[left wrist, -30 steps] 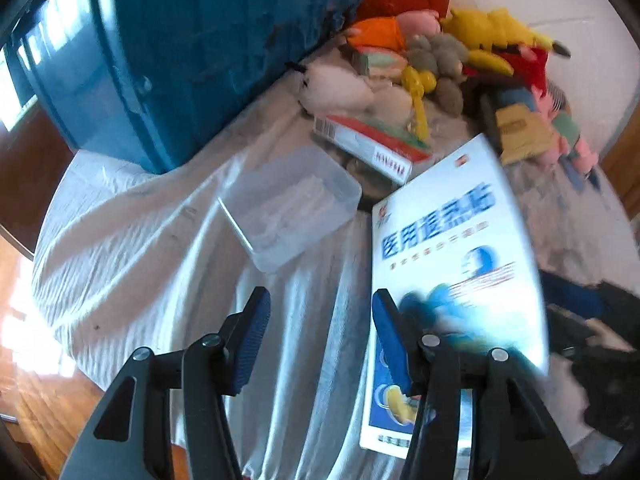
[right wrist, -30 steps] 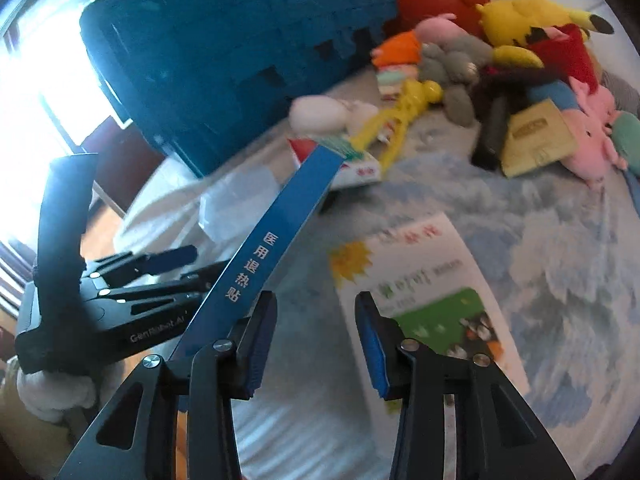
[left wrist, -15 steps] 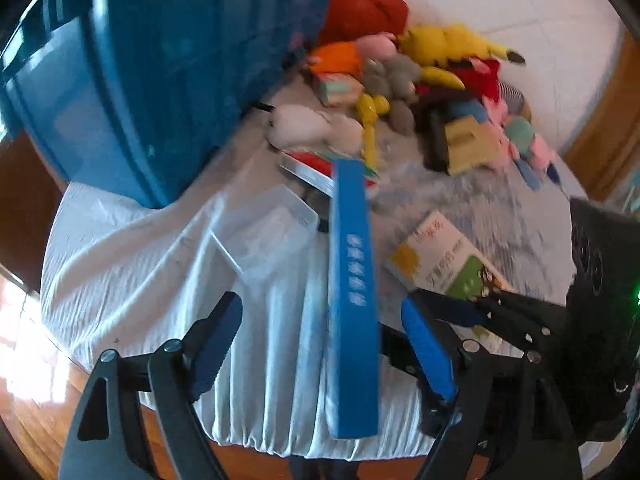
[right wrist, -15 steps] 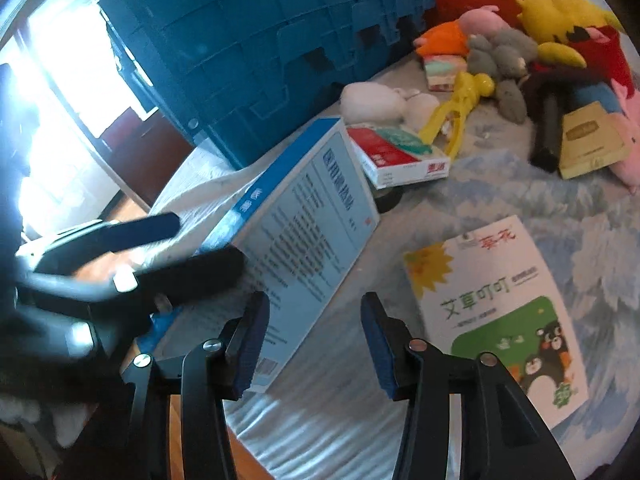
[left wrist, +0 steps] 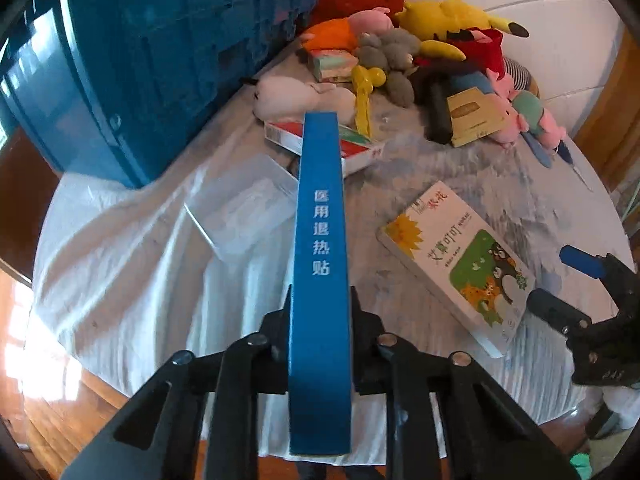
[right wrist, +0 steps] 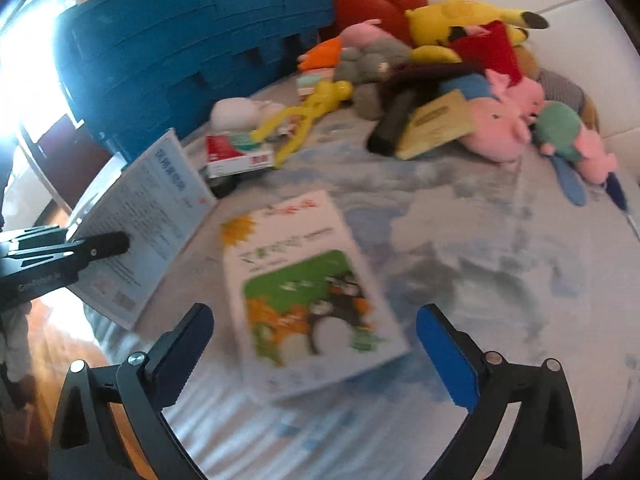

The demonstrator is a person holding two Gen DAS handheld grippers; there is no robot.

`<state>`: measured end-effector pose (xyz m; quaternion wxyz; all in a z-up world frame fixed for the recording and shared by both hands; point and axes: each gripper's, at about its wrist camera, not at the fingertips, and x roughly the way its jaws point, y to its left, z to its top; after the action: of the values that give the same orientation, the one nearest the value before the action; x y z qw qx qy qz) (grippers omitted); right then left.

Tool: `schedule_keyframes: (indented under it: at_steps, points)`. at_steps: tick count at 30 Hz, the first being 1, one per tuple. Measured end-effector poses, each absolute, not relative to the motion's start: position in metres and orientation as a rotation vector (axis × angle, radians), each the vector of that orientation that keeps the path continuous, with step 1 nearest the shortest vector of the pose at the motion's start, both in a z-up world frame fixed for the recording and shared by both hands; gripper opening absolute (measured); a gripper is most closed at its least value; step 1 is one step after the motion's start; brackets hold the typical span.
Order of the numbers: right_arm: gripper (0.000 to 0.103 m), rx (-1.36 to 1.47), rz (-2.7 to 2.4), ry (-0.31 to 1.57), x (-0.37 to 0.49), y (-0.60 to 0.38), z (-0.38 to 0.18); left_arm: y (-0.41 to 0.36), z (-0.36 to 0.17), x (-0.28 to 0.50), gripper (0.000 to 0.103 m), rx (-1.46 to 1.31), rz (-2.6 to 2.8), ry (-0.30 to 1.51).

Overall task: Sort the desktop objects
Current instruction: 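Grasp the blue-white cooling patch box edgewise with the left tool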

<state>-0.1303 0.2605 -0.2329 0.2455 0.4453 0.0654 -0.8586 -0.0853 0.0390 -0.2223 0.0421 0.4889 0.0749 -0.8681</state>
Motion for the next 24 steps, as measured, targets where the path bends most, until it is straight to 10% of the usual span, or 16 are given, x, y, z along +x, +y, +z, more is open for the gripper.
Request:
schedule_keyframes:
  at_steps: [3,5,8,17,24]
  points:
    - [0.097,1.221,-2.355,0.112,-0.139,0.287,-0.235,0.054,-0.220,-0.080,0.019,1.484,-2.648,0.261]
    - [0.060,1.255,-2.364,0.044,-0.150,0.309,-0.238,0.065,-0.217,-0.077,0.019,1.460,-2.634,0.281]
    - [0.054,1.320,-2.345,0.106,-0.166,0.323,-0.248,0.083,-0.213,-0.074,0.019,1.432,-2.614,0.315]
    - [0.053,1.264,-2.317,0.504,-0.181,0.318,-0.266,0.108,-0.223,-0.063,0.019,1.423,-2.512,0.318]
    - [0.053,1.224,-1.894,0.134,-0.160,0.295,-0.273,0.104,-0.224,-0.061,0.019,1.407,-2.511,0.351]
